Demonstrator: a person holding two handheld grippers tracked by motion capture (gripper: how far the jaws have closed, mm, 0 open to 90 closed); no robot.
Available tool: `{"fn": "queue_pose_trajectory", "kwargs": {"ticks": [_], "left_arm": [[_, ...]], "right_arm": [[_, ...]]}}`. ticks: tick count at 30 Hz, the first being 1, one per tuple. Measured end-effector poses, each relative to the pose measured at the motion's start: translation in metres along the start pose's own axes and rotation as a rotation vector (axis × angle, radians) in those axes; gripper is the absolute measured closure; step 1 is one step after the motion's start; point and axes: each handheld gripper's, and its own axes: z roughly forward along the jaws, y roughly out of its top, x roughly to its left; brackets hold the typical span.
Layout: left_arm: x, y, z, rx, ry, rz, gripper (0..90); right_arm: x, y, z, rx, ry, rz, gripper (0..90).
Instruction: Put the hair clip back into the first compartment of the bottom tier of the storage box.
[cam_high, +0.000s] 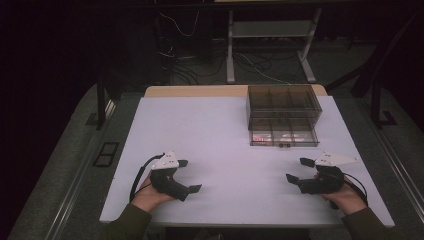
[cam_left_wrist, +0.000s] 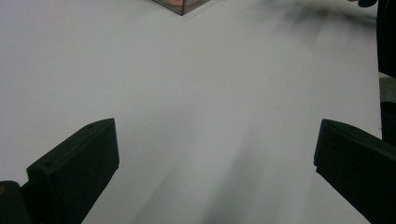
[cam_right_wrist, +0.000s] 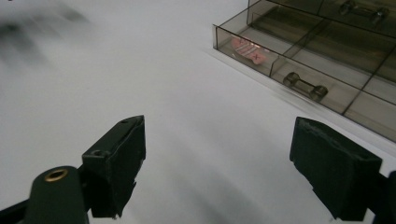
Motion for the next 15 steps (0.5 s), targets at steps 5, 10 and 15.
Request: {"fn": "queue_pose_trajectory", "kwargs": {"ticks": [5, 10, 15], "left_arm": [[-0.0007, 0.0004, 0.0003, 0.001, 0.0, 0.004, 0.0], [-0.0009, 0.0005, -0.0002, 0.0, 0.0, 0.005, 0.0], [-0.0016, 0.0005, 0.0005, -0.005, 0.0, 0.001, 0.0]], "right_arm": [[0.0022, -0.0015, -0.0008, -0.017, -0.002, 0.0, 14.8], [0.0044, -0.0009, 0.0004, -0.022, 0.008, 0.0, 14.2], [0.0055, -0.0007, 0.0006, -0.023, 0.009, -0.003, 14.2]]}}
